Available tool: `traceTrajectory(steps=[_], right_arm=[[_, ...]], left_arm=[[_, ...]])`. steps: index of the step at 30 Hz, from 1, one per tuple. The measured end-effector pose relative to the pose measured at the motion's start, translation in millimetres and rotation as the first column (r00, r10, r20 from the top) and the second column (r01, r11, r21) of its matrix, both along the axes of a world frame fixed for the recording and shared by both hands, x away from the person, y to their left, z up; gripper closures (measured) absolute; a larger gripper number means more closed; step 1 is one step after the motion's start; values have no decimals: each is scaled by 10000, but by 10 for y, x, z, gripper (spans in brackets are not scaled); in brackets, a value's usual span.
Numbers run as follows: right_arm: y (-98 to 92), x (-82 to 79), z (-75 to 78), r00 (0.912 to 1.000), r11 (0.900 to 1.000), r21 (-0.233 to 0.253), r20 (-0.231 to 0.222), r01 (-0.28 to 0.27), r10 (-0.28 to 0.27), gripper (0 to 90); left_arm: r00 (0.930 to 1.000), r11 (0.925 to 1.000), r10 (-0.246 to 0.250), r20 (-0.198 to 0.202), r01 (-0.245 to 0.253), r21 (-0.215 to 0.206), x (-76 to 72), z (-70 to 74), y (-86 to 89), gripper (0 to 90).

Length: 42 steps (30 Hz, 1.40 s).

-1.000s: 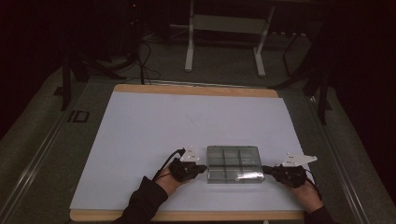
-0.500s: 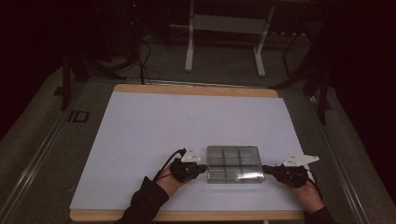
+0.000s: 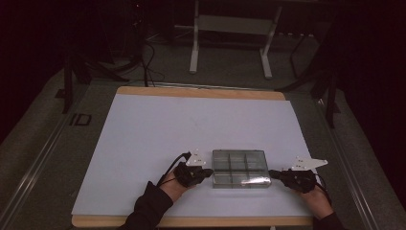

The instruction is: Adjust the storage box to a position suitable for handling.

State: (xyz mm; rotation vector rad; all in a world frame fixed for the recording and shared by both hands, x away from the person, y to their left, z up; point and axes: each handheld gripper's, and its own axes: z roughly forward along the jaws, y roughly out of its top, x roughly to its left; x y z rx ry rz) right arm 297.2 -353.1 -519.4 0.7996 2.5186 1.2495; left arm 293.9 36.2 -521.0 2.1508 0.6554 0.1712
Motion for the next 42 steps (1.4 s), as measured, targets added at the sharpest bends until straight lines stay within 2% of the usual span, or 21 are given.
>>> traceTrajectory(steps=[9,12,14,16,20,23,24,28,29,30,31,32,33,34,35,37,38,40,42], right_arm=[[-5,-1,8,10000,10000,12,-48,-51,51,900],[-38,-2,30,9997,9984,532,-136,-170,178,900],[-15,-13,50,9999,9996,251,19,-138,137,900],[-7,-9,44,10000,9997,253,73,-26,24,900],[24,16,-72,9997,9994,-346,-236,32,-40,900],[7,7,-91,9996,9999,-111,-272,30,-33,900],[-20,-5,-37,9999,9999,129,-116,-39,41,900],[-5,0,3,9999,9999,-105,-71,-115,114,900],[-10,-2,5,9999,9999,-53,-10,-125,125,900],[-16,-6,12,9998,9997,172,-65,-186,187,900],[-19,-12,28,9996,9986,445,-70,-282,286,900],[-4,-20,49,9996,9988,410,24,-264,264,900],[19,-25,71,9997,9995,207,124,-234,232,900],[32,-23,90,9996,9996,172,173,-236,233,900],[37,-13,103,9996,9995,203,172,-231,228,900],[36,8,117,9997,9998,216,240,-13,7,775],[20,20,125,9999,9995,317,167,22,-27,772],[-1,30,139,9996,9992,387,256,103,-113,758],[-7,35,152,9995,9990,424,278,132,-144,757]], left_arm=[[10000,10000,-7,-23,6,-82,3,-7,6,900],[10000,10000,-62,-26,62,-56,2,-3,3,900],[10000,9999,-41,-50,40,-102,3,-1,3,900],[10000,9999,-56,-50,56,-92,4,-8,2,900],[10000,9999,-42,-36,41,-100,2,-12,3,900],[10000,10000,-39,-44,38,-90,2,-9,1,900],[10000,10000,-56,-59,56,-38,4,-4,-2,900],[10000,10000,-50,-54,50,-22,1,4,-7,900],[9999,9998,-124,-87,123,-166,0,7,-4,900],[9997,9989,-237,-105,232,-406,-5,21,-4,900],[9997,9988,-261,-14,261,-423,-12,43,-18,900],[9996,9994,-238,117,241,-264,-15,62,-37,900],[9996,9994,-238,117,241,-264,-15,62,-37,900],[9997,9996,-26,247,33,-293,11,76,-45,898],[9995,9993,193,245,-186,-316,32,78,-34,830],[9994,9976,314,130,-305,-614,63,75,-6,724],[9992,9973,379,133,-370,-629,67,77,-6,688],[9989,9979,374,281,-358,-539,73,91,-13,676],[9992,9981,326,243,-313,-524,87,104,-22,647]])
